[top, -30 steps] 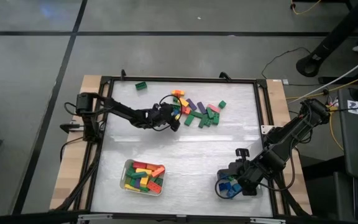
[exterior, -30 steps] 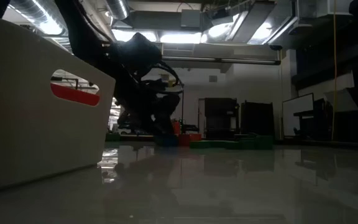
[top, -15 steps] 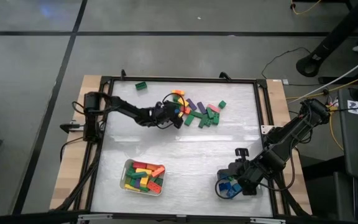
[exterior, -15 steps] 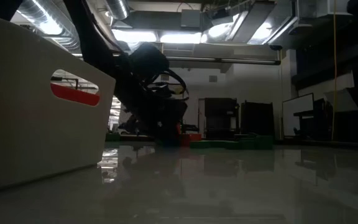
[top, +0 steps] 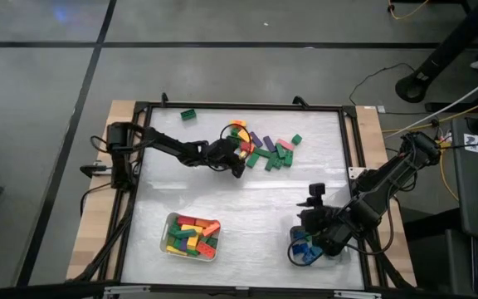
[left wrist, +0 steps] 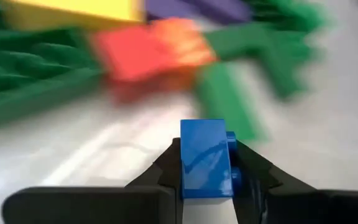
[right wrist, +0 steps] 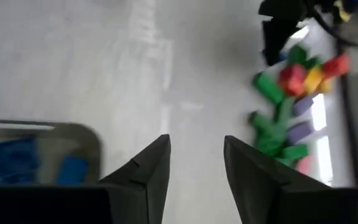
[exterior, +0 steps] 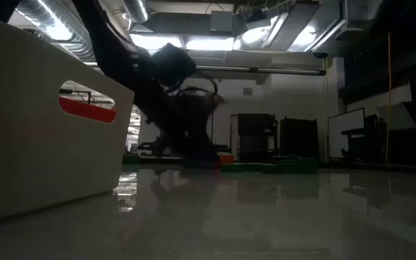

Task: Sort blocks by size
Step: Put the square blue game piece into the gray bin

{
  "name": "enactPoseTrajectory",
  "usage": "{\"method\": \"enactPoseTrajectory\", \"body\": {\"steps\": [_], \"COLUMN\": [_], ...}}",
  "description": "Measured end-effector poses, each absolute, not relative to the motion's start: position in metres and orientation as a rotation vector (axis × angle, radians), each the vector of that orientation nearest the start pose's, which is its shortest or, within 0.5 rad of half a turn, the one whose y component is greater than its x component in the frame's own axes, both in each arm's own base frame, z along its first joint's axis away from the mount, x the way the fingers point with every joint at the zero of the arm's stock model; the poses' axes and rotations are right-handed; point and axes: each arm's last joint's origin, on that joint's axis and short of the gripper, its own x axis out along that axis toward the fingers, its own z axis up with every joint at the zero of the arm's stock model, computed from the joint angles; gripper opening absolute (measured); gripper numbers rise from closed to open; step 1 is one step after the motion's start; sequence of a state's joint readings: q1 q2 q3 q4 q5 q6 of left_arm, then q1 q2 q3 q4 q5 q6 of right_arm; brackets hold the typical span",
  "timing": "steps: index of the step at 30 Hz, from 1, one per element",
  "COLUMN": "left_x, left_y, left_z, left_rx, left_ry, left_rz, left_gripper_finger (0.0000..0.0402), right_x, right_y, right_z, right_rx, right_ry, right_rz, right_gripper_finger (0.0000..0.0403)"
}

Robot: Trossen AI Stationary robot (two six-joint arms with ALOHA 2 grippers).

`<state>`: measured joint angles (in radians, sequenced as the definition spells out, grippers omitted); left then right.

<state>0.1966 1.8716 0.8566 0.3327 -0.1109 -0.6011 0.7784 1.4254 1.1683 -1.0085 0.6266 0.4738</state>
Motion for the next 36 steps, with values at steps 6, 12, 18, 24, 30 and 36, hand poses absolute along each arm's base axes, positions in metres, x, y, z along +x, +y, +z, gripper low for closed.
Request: {"method": "enactPoseTrajectory", "body": {"steps": [6, 12, 18, 24, 30, 36], "left_x": [0.352, 0.364, 0.367, 0.370, 0.369, 0.368], "left_y": [0.055, 0.022, -0.008, -0.028, -0.039, -0.045], "left_z": [0.151, 0.180, 0.194, 0.200, 0.204, 0.204], "left_rx": [-0.750, -0.739, -0.658, -0.596, -0.589, -0.589], "left_ry": [0.495, 0.290, 0.178, 0.165, 0.132, 0.141], "left_rz": [0.145, -0.127, -0.256, -0.316, -0.358, -0.374], "left_gripper_finger": [0.0073, 0.0076, 0.0076, 0.0079, 0.0080, 0.0081], "right_x": [0.203, 0.227, 0.255, 0.276, 0.282, 0.283], "right_y": [0.172, 0.166, 0.151, 0.143, 0.140, 0.140], "right_z": [0.277, 0.281, 0.288, 0.296, 0.294, 0.294], "right_rx": [-0.564, -0.628, -0.622, -0.639, -0.689, -0.686], "right_ry": [0.851, 0.758, 0.689, 0.608, 0.603, 0.591], "right_rz": [-0.101, -0.135, -0.122, 0.031, 0.129, 0.125], "right_gripper_finger": [0.0152, 0.0152, 0.0152, 0.0152, 0.0152, 0.0152]}}
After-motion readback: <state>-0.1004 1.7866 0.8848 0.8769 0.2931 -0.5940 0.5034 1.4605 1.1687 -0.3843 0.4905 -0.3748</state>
